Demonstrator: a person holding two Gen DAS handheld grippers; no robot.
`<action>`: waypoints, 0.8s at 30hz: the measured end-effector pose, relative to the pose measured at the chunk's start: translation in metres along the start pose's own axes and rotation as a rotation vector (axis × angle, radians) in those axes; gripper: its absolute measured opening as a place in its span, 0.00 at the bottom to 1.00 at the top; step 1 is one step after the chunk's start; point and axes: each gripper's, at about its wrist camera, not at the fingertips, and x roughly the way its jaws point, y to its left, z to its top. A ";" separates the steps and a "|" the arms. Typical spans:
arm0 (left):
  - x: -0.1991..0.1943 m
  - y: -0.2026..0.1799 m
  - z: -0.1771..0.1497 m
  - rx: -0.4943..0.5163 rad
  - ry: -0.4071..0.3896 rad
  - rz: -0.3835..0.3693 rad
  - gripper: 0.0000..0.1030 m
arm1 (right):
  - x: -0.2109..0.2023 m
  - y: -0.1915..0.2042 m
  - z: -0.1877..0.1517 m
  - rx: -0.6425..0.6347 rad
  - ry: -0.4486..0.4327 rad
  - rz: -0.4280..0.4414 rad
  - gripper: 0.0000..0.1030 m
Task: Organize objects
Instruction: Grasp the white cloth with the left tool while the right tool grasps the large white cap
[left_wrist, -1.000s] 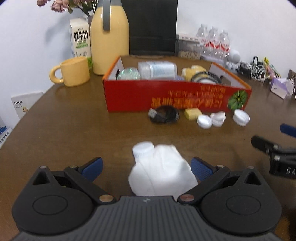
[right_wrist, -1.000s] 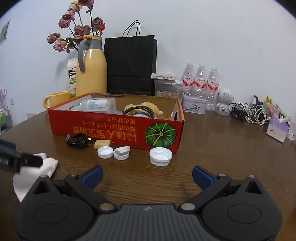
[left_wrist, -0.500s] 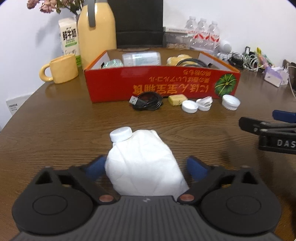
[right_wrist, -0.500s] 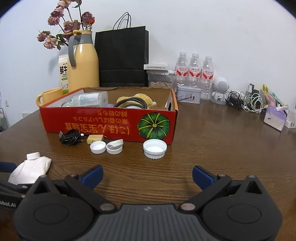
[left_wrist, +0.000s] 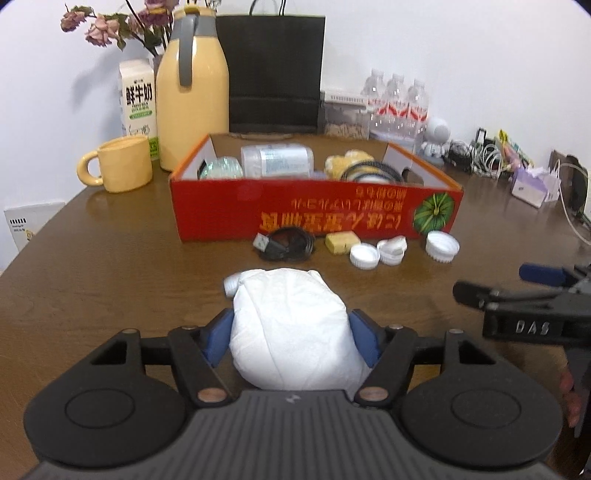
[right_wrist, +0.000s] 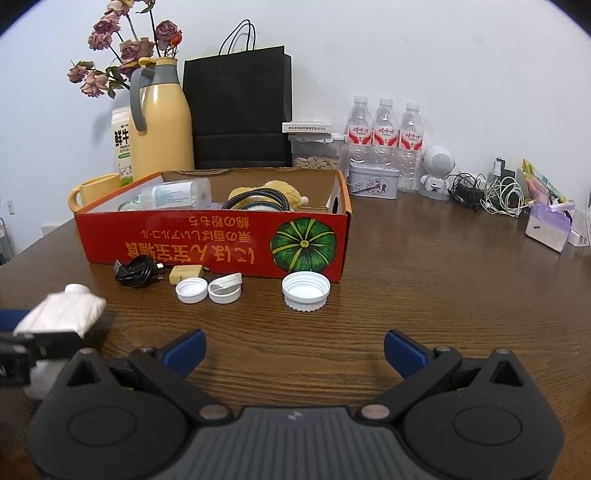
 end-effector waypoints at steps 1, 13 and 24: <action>-0.002 0.000 0.002 0.000 -0.009 -0.004 0.67 | 0.001 0.000 0.000 0.000 0.003 0.000 1.00; 0.001 0.005 0.033 -0.009 -0.101 -0.031 0.67 | 0.015 -0.002 0.007 -0.039 0.028 -0.034 0.98; 0.013 0.012 0.046 -0.028 -0.118 -0.049 0.67 | 0.059 -0.012 0.034 -0.020 0.067 -0.031 0.83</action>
